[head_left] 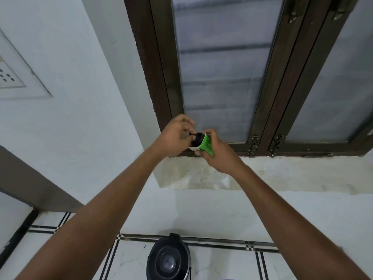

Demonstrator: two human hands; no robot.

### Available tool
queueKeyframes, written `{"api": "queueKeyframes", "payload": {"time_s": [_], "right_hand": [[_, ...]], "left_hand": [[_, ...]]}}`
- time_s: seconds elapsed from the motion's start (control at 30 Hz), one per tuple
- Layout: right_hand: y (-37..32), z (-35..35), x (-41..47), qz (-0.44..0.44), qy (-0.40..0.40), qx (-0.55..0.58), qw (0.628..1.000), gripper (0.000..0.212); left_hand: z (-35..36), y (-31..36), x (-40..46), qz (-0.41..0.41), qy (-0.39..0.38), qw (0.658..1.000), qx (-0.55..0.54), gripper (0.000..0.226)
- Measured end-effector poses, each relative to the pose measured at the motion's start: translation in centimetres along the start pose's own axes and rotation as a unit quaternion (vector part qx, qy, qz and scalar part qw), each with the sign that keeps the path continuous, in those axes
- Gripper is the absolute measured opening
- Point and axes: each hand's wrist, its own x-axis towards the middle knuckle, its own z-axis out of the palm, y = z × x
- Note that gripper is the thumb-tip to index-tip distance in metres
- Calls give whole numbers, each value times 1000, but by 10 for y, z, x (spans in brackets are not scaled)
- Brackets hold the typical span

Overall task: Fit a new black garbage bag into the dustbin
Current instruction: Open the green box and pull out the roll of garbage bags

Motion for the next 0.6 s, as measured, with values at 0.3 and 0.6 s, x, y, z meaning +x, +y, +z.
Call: {"api": "queueKeyframes", "payload": {"time_s": [0.3, 0.6], "right_hand": [[47, 52, 26, 124, -172, -162, 964, 79], [55, 114, 63, 147, -107, -45, 982, 64]], "left_hand": [[-26, -9, -23, -274, 169, 871, -372, 11], [10, -34, -46, -286, 224, 868, -340, 14]]}}
